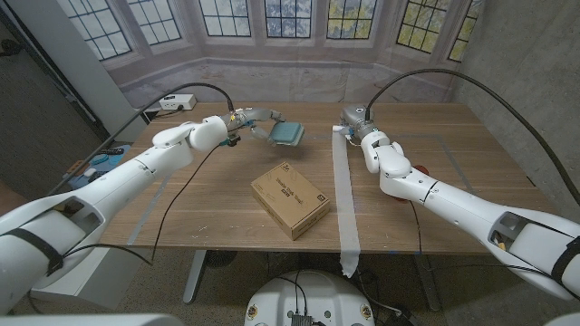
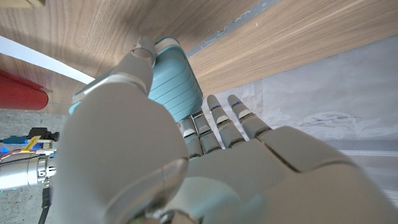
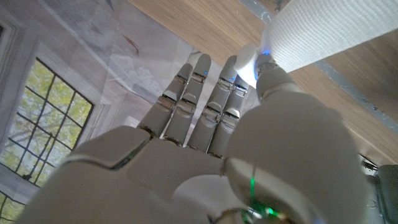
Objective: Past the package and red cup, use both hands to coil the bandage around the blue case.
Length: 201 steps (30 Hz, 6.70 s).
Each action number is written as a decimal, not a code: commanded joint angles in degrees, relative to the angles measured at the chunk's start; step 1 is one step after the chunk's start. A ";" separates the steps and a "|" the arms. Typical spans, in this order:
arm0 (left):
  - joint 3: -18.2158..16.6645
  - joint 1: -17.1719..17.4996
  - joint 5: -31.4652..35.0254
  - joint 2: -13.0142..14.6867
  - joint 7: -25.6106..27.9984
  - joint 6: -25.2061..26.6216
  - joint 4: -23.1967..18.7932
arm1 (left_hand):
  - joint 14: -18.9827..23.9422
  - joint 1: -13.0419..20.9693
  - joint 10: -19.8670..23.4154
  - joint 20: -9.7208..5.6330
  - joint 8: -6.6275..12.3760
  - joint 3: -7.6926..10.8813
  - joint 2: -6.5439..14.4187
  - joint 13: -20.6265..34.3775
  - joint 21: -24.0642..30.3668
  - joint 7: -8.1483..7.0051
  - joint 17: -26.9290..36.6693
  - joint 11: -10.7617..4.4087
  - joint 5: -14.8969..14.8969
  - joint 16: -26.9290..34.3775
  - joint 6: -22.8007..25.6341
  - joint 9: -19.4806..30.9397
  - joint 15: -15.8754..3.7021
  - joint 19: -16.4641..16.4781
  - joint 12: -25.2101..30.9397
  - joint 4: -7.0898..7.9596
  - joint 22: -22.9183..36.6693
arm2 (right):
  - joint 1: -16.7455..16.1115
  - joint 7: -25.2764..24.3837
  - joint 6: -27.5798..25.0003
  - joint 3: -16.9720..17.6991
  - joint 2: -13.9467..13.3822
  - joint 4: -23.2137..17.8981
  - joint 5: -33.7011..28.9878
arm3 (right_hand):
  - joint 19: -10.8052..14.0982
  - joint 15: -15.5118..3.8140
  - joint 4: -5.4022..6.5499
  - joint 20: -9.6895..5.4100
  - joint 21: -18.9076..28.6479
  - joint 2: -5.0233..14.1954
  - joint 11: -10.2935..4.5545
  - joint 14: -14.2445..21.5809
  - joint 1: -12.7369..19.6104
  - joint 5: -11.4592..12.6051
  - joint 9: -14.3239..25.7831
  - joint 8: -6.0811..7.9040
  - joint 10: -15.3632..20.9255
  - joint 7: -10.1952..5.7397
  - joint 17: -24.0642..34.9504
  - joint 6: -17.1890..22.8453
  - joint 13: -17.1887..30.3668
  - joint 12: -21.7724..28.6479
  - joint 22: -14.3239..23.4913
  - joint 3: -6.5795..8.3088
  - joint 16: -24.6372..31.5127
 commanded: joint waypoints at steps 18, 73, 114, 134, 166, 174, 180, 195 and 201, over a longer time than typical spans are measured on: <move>1.72 -2.02 -3.79 -5.36 3.18 0.41 5.25 | 0.35 -3.13 4.59 -0.01 17.40 1.70 3.62 13.30 -0.12 -0.30 0.36 -2.60 0.43 -0.29 2.33 -0.22 0.30 -0.38 0.24 1.35 0.18 | 4.56 -3.76 2.24 -2.01 4.85 5.46 1.64 | 0.48 -7.37 0.03 -2.97 0.09 0.22 0.01 0.82 1.38 -0.16 0.40 0.24 0.72 -0.24 0.48 0.70 0.86 0.84 0.15 -0.58 0.53; 3.27 -0.07 -6.53 -6.51 -0.94 11.93 -3.42 | -0.21 -3.21 4.02 0.21 17.97 1.49 3.89 13.68 -0.23 0.16 0.48 -2.10 0.66 -0.44 1.62 -1.16 0.91 -1.20 -0.19 1.35 0.19 | 8.77 -9.26 3.72 -4.27 8.03 10.23 3.09 | 0.45 -7.46 0.09 -3.09 0.02 0.63 -0.19 1.31 2.91 -0.36 0.55 -0.05 0.87 -0.31 0.90 1.16 1.89 1.25 0.13 -1.01 -0.32; 4.83 -1.21 -8.81 -7.69 -4.12 17.67 -5.25 | -0.58 -3.61 3.53 0.48 18.22 1.46 4.05 13.84 -0.19 0.54 0.38 -1.77 0.90 -0.52 1.20 -1.68 1.41 -1.60 -0.39 1.45 0.21 | 10.48 -12.70 -0.77 -7.54 10.11 12.76 -2.54 | 0.52 -7.37 0.19 -3.18 0.02 0.82 -0.11 1.87 3.85 -0.53 0.62 -0.27 1.27 -0.30 1.34 1.42 2.26 1.37 0.13 -1.42 -0.80; 5.55 -1.05 -9.85 -8.85 -3.41 19.50 -4.69 | -0.60 -3.66 3.55 0.64 18.34 1.41 4.18 13.83 -0.14 0.74 0.37 -1.50 1.02 -0.45 1.13 -1.87 1.51 -1.66 -0.39 1.41 0.21 | 11.62 -14.06 -1.49 -7.17 11.41 12.22 -2.05 | 0.59 -7.37 0.08 -3.20 0.00 0.79 -0.19 2.29 4.42 -0.47 0.54 -0.37 1.67 -0.20 1.17 1.62 2.27 1.40 0.10 -1.07 -1.41; 7.21 -2.71 -10.30 -10.16 -4.01 19.12 -2.16 | -0.46 -3.47 3.65 0.76 18.56 1.48 4.43 13.89 -0.06 0.81 0.29 -1.46 1.29 -0.38 1.20 -2.12 1.63 -1.68 -0.30 1.27 0.22 | 11.38 -12.02 -4.27 -6.74 10.01 7.92 -3.84 | 0.58 -7.30 0.28 -3.01 -0.03 0.73 0.07 2.72 4.53 -0.66 0.55 -0.61 1.64 0.08 1.37 1.68 2.53 1.31 0.10 -1.27 -1.89; 7.56 -3.05 -10.49 -10.68 -4.08 18.18 -1.14 | -0.48 -3.40 3.63 0.80 18.58 1.43 4.54 13.92 -0.04 0.83 0.31 -1.36 1.35 -0.34 1.09 -2.19 1.69 -1.67 -0.28 1.26 0.22 | 10.73 -10.30 -5.68 -6.39 9.41 4.85 -5.11 | 0.58 -7.27 0.33 -2.98 -0.04 0.75 -0.01 2.76 4.50 -0.69 0.56 -0.64 1.59 -0.05 1.39 1.74 2.60 1.27 0.10 -1.30 -2.04; 7.90 -3.43 -10.53 -11.23 -4.12 17.44 -0.21 | -0.47 -3.43 3.59 0.82 18.61 1.38 4.60 13.94 -0.03 0.91 0.32 -1.44 1.39 -0.32 1.08 -2.23 1.77 -1.70 -0.28 1.29 0.23 | 9.77 -9.10 -6.77 -5.80 9.25 2.82 -5.72 | 0.58 -7.29 0.32 -2.89 -0.04 0.72 0.15 2.73 4.54 -0.72 0.58 -0.69 1.62 0.09 1.45 1.71 2.64 1.25 0.10 -1.37 -2.15; 8.82 -4.36 -10.64 -12.55 -4.45 15.33 2.19 | -0.46 -3.53 3.64 0.83 18.72 1.45 4.65 13.85 -0.01 1.01 0.22 -1.42 1.55 -0.39 1.11 -2.33 1.72 -1.69 -0.29 1.30 0.23 | 7.51 -5.93 -9.40 -5.00 8.08 -3.13 -9.23 | 0.58 -7.11 0.48 -2.70 -0.04 0.81 0.42 2.79 4.32 -0.78 0.61 -0.84 1.59 0.36 1.54 1.63 2.63 1.14 0.10 -1.49 -2.37; 8.86 -4.46 -10.66 -12.41 -4.75 15.13 2.30 | -0.42 -3.50 3.64 0.81 18.74 1.53 4.61 13.82 0.00 0.81 0.15 -1.26 1.61 -0.42 1.09 -2.37 1.72 -1.69 -0.30 1.25 0.23 | 6.56 -4.74 -9.84 -4.54 7.57 -5.35 -10.90 | 0.53 -7.15 0.49 -2.65 -0.07 0.85 0.45 2.88 4.31 -0.79 0.62 -0.85 1.68 0.44 1.59 1.68 2.72 1.21 0.10 -1.52 -2.38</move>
